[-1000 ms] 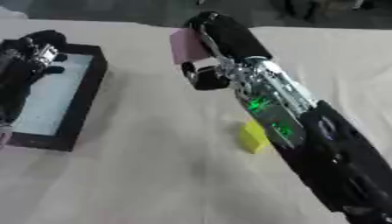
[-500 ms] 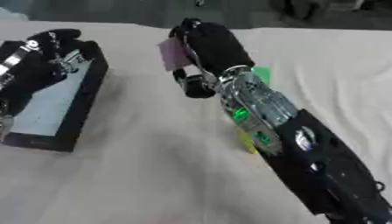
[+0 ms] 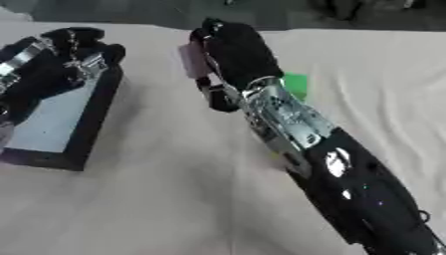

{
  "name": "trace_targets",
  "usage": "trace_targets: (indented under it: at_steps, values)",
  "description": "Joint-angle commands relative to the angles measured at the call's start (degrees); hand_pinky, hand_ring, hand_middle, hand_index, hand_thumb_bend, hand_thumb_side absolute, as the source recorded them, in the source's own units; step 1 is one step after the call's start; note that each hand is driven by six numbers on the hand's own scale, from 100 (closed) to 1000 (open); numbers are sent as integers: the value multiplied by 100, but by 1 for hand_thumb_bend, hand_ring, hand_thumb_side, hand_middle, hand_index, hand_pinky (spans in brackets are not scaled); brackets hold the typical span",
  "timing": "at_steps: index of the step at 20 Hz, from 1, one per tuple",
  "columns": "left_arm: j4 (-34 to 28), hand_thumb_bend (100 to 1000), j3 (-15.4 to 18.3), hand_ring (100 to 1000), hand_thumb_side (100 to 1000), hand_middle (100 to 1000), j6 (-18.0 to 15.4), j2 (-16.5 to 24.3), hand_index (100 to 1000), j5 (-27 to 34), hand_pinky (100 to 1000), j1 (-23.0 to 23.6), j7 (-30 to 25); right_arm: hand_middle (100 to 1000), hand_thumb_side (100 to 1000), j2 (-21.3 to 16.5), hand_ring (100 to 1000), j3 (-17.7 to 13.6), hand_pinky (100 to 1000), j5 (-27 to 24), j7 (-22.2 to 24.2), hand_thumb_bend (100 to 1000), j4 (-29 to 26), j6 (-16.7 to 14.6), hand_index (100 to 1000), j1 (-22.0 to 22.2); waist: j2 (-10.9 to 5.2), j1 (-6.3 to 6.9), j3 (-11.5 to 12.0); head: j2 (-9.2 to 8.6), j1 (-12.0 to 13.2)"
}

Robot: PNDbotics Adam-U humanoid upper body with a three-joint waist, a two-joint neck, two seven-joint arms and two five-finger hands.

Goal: Pick up the objects with one hand, pass them to the other hand, and then place them into the box on the other side of the table.

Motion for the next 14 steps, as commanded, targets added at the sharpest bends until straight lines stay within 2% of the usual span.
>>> trace_targets:
  at_steps: [1,4,6,9,14]
  values:
    - [-103,484,-54,838,530,811,120,74,918,-46,873,-147,-195,579,100,19,664,1,709,118,-132,100,-123,19,554,-67,-268,98,-4,36,11]
    - [-103,488,-114,842,531,814,262,86,922,-81,878,-203,-299,576,100,20,661,20,710,96,-278,100,-171,58,549,-50,-268,101,-15,41,21]
    - [-103,490,-138,844,530,815,315,91,924,-105,880,-231,-344,577,100,-143,661,21,713,-23,-404,100,-323,89,545,26,-268,97,-30,46,31]
    - [-82,505,-190,849,520,826,404,74,928,-141,888,-307,-403,574,100,-440,660,-8,714,-272,-622,100,-704,225,541,168,-269,99,-31,52,37]
    - [34,523,-288,856,517,835,560,58,933,-235,900,-449,-483,566,100,-619,639,2,706,-783,-816,100,-1073,439,531,257,-279,111,-26,38,40]
